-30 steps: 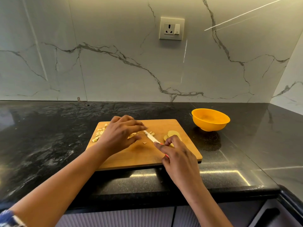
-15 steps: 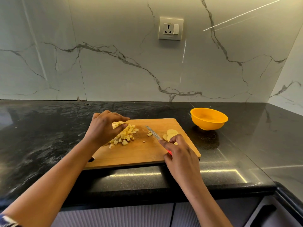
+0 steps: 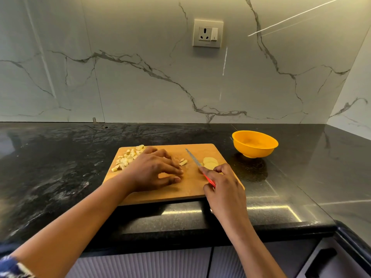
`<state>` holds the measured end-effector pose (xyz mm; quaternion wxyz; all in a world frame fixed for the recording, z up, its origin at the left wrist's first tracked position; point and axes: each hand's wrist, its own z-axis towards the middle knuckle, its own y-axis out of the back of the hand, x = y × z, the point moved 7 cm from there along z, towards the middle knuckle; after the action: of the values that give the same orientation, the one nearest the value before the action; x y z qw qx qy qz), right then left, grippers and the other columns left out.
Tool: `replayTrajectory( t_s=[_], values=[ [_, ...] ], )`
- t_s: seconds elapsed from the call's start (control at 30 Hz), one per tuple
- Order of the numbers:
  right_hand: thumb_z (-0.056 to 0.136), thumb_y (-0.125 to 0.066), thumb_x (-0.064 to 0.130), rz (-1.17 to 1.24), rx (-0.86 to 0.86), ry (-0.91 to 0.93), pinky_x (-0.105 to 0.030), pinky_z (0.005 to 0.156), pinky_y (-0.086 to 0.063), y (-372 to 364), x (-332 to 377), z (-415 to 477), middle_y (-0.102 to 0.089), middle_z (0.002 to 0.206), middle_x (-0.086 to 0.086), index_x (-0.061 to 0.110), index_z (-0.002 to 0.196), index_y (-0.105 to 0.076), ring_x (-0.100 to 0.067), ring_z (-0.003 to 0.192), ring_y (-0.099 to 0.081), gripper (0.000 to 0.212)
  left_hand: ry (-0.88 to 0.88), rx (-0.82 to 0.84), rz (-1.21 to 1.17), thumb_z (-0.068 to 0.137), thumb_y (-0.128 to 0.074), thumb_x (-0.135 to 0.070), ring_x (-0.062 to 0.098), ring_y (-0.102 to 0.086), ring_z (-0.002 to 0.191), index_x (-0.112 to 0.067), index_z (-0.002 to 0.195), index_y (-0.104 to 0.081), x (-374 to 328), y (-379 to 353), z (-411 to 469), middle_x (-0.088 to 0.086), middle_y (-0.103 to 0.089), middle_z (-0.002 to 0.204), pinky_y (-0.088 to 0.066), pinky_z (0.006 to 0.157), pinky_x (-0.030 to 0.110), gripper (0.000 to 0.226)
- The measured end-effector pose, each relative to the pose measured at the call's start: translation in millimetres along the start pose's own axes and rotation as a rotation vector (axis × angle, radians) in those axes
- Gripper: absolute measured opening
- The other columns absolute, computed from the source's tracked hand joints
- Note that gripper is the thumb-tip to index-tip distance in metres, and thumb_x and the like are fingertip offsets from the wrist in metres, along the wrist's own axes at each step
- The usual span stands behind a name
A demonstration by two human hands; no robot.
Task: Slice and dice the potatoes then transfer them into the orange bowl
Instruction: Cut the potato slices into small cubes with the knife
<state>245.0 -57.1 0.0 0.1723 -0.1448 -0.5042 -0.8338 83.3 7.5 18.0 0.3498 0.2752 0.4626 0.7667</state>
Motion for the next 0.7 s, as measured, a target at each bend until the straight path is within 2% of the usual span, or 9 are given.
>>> replayTrajectory(
  t_s=[0.07,0.13,0.2,0.27,0.33,0.4,0.5,0.63,0.7],
  values=[
    [0.095,-0.055,0.025,0.013,-0.004,-0.006,-0.013,0.071,-0.031,0,0,0,-0.036,0.112,0.013,0.041,0.138,-0.046,-0.003,0.103,-0.048,0.047,0.054,0.087,0.07,0.084,-0.005,-0.075,0.005,-0.05,0.113,-0.04,0.108,-0.067,5,-5,1,-0.024,-0.065,0.112,-0.023,0.09,0.029,0.076],
    [0.095,-0.054,0.025,0.015,-0.004,-0.011,-0.012,0.072,-0.032,1,-1,0,-0.036,0.113,0.013,0.041,0.139,-0.045,-0.003,0.103,-0.048,0.048,0.103,0.075,0.133,0.081,0.001,-0.076,0.007,-0.052,0.113,-0.039,0.104,-0.069,15,-2,-4,-0.022,-0.066,0.108,-0.023,0.092,0.032,0.083],
    [0.095,-0.054,0.025,0.015,-0.002,-0.014,-0.012,0.072,-0.031,1,-2,-1,-0.034,0.112,0.014,0.041,0.139,-0.044,-0.002,0.104,-0.048,0.048,0.134,0.005,0.227,0.085,-0.013,-0.071,0.009,-0.057,0.106,-0.037,0.096,-0.072,22,4,-10,-0.021,-0.069,0.101,-0.03,0.093,0.038,0.069],
    [0.095,-0.054,0.025,0.024,-0.008,-0.014,-0.012,0.072,-0.032,1,-2,-1,-0.032,0.109,0.015,0.041,0.139,-0.045,-0.002,0.103,-0.048,0.048,0.192,-0.105,0.288,0.088,-0.04,-0.058,0.014,-0.062,0.096,-0.032,0.087,-0.074,29,15,-14,-0.016,-0.071,0.093,-0.037,0.087,0.043,0.043],
    [0.095,-0.054,0.024,0.031,-0.012,-0.009,-0.012,0.072,-0.033,1,-2,0,-0.031,0.108,0.015,0.041,0.139,-0.045,-0.002,0.099,-0.048,0.048,0.268,-0.199,0.3,0.084,-0.062,-0.044,0.018,-0.064,0.09,-0.026,0.082,-0.074,34,25,-16,-0.01,-0.072,0.089,-0.038,0.081,0.043,0.022],
    [0.095,-0.053,0.025,0.027,-0.006,-0.004,-0.013,0.068,-0.033,1,-1,0,-0.031,0.107,0.015,0.041,0.139,-0.045,-0.001,0.092,-0.043,0.048,0.321,-0.266,0.271,0.077,-0.074,-0.034,0.02,-0.064,0.086,-0.024,0.08,-0.074,38,31,-19,-0.009,-0.072,0.087,-0.038,0.078,0.042,0.011],
    [0.095,-0.052,0.025,0.02,0.004,0.0,-0.013,0.063,-0.03,0,-1,0,-0.029,0.106,0.016,0.042,0.139,-0.043,0.0,0.088,-0.038,0.048,0.355,-0.301,0.238,0.071,-0.08,-0.026,0.02,-0.065,0.081,-0.026,0.081,-0.073,42,32,-23,-0.009,-0.072,0.084,-0.039,0.075,0.041,0.012],
    [0.095,-0.053,0.026,0.028,0.002,0.002,-0.013,0.068,-0.031,1,0,0,-0.029,0.106,0.015,0.041,0.14,-0.043,0.0,0.088,-0.037,0.048,0.394,-0.358,0.208,0.076,-0.077,-0.026,0.015,-0.062,0.064,-0.024,0.087,-0.073,44,35,-24,-0.008,-0.068,0.07,-0.039,0.073,0.037,0.012],
    [0.096,-0.053,0.026,0.027,0.005,0.002,-0.013,0.07,-0.031,1,0,0,-0.029,0.106,0.016,0.041,0.14,-0.042,0.001,0.088,-0.037,0.048,0.389,-0.362,0.197,0.079,-0.074,-0.029,0.014,-0.062,0.064,-0.023,0.09,-0.073,43,33,-23,-0.007,-0.068,0.07,-0.038,0.073,0.036,0.012]
  ],
)
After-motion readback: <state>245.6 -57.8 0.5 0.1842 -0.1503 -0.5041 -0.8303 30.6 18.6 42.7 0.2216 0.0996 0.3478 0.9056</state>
